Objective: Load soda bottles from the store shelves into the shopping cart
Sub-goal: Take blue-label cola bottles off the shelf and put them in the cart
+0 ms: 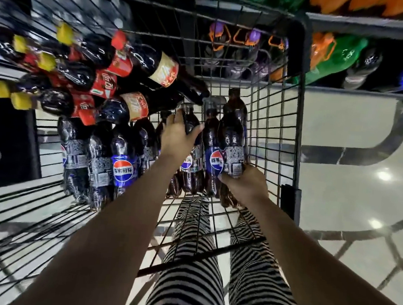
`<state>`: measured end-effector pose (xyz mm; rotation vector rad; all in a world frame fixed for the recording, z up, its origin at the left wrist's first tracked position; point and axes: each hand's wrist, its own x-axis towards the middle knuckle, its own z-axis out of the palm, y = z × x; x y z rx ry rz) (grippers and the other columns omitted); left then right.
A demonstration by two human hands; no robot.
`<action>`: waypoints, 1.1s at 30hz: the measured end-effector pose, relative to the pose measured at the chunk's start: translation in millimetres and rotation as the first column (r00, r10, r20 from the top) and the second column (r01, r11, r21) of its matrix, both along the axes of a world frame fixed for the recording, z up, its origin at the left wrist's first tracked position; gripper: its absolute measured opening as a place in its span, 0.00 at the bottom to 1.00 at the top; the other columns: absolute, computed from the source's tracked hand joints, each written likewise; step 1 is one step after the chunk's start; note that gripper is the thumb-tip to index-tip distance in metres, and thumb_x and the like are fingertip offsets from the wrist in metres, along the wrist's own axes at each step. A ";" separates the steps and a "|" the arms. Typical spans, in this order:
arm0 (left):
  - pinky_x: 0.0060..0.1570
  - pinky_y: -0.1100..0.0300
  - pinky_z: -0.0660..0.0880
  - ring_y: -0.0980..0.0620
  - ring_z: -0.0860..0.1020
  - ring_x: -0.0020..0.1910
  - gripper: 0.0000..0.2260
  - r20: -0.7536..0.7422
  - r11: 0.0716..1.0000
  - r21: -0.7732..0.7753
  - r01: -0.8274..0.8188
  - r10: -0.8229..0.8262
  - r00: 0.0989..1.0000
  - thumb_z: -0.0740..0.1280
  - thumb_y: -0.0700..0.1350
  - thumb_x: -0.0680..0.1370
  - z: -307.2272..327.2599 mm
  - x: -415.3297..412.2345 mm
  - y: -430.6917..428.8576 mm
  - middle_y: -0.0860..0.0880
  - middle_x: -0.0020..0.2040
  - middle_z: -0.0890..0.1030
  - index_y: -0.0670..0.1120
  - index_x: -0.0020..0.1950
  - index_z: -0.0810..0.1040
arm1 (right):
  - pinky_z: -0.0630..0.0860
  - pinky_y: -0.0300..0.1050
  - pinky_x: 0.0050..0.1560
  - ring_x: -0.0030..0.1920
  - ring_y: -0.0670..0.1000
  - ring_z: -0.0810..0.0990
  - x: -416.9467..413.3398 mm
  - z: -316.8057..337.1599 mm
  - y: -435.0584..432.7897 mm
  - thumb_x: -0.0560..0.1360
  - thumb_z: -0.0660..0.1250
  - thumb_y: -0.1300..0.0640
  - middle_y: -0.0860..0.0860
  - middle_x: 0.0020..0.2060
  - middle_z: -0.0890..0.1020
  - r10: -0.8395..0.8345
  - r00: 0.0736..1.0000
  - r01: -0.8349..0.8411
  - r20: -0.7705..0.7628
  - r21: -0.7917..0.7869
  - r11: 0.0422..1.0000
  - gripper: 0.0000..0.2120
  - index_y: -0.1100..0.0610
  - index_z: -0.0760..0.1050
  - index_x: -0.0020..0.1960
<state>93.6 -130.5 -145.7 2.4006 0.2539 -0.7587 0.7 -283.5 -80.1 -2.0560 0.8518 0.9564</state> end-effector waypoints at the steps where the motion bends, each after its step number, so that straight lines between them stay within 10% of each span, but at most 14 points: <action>1: 0.65 0.46 0.69 0.36 0.67 0.69 0.37 -0.006 1.000 -0.021 -0.014 0.014 1.000 0.64 0.59 0.78 7.4 -3.7 1.1 0.36 0.72 0.64 0.38 0.77 0.57 | 0.74 0.38 0.34 0.33 0.46 0.76 1.3 6.5 -1.4 0.71 0.72 0.49 0.48 0.34 0.78 -0.027 1.000 0.028 -0.015 0.041 0.999 0.10 0.53 0.79 0.49; 6: 0.67 0.50 0.65 0.38 0.63 0.72 0.37 0.027 0.997 -0.079 -0.012 0.014 1.000 0.64 0.58 0.78 44.6 -15.4 9.6 0.37 0.75 0.61 0.38 0.77 0.55 | 0.78 0.44 0.40 0.35 0.48 0.78 12.9 41.3 -4.4 0.71 0.73 0.50 0.51 0.36 0.81 -0.095 0.995 0.100 -0.039 0.168 0.981 0.10 0.55 0.76 0.42; 9: 0.44 0.57 0.78 0.52 0.80 0.45 0.37 0.037 0.980 -0.179 -0.089 0.097 0.995 0.65 0.58 0.78 77.6 -10.9 21.1 0.41 0.53 0.78 0.38 0.77 0.56 | 0.72 0.37 0.32 0.31 0.46 0.74 23.6 76.2 -8.9 0.72 0.72 0.50 0.48 0.32 0.76 -0.103 0.994 0.106 -0.025 0.238 0.965 0.12 0.52 0.70 0.38; 12: 0.28 0.76 0.66 0.66 0.67 0.27 0.35 -0.019 0.915 -0.321 -0.243 0.251 0.968 0.68 0.54 0.76 115.4 2.3 39.7 0.59 0.36 0.64 0.39 0.77 0.59 | 0.75 0.40 0.39 0.43 0.51 0.81 29.7 105.3 -14.4 0.72 0.71 0.48 0.54 0.45 0.83 -0.090 0.995 0.078 0.033 0.271 0.959 0.11 0.52 0.72 0.44; 16: 0.59 0.57 0.76 0.61 0.77 0.47 0.28 -0.036 0.789 -0.485 -0.377 0.412 0.910 0.71 0.51 0.76 175.7 21.6 52.1 0.51 0.53 0.80 0.46 0.73 0.67 | 0.73 0.44 0.52 0.57 0.54 0.78 36.3 139.3 -26.9 0.69 0.72 0.40 0.54 0.56 0.80 -0.095 0.987 0.057 0.133 0.265 0.963 0.30 0.60 0.73 0.61; 19: 0.49 0.54 0.79 0.48 0.79 0.41 0.41 0.047 0.799 -0.518 -0.306 0.384 0.922 0.74 0.63 0.68 223.9 34.8 43.7 0.46 0.42 0.79 0.43 0.73 0.67 | 0.72 0.39 0.43 0.51 0.50 0.79 42.1 172.8 -44.3 0.69 0.73 0.44 0.50 0.50 0.82 -0.143 0.961 0.069 0.236 0.293 0.954 0.21 0.56 0.77 0.56; 22: 0.40 0.76 0.72 0.63 0.77 0.35 0.39 0.229 0.872 -0.447 -0.198 0.326 0.917 0.73 0.62 0.70 265.7 43.1 23.7 0.51 0.44 0.79 0.42 0.74 0.67 | 0.71 0.38 0.45 0.51 0.48 0.79 47.3 203.8 -69.1 0.71 0.73 0.52 0.50 0.51 0.83 -0.162 0.933 0.052 0.323 0.323 0.945 0.16 0.55 0.79 0.56; 28: 0.57 0.62 0.71 0.46 0.78 0.56 0.34 0.531 0.945 -0.325 -0.042 0.219 0.819 0.74 0.58 0.70 346.6 39.0 -55.8 0.47 0.62 0.78 0.42 0.70 0.71 | 0.73 0.34 0.48 0.53 0.46 0.80 52.2 252.0 -140.5 0.71 0.74 0.55 0.47 0.51 0.83 -0.219 0.863 0.007 0.455 0.422 0.906 0.16 0.55 0.78 0.57; 33: 0.51 0.55 0.74 0.50 0.77 0.48 0.25 0.632 0.946 -0.317 -0.063 0.260 0.730 0.76 0.56 0.68 389.8 38.2 -137.1 0.50 0.48 0.78 0.40 0.56 0.78 | 0.75 0.38 0.46 0.46 0.50 0.81 60.8 285.6 -215.2 0.71 0.72 0.59 0.52 0.44 0.84 -0.306 0.796 0.030 0.523 0.470 0.882 0.07 0.56 0.79 0.49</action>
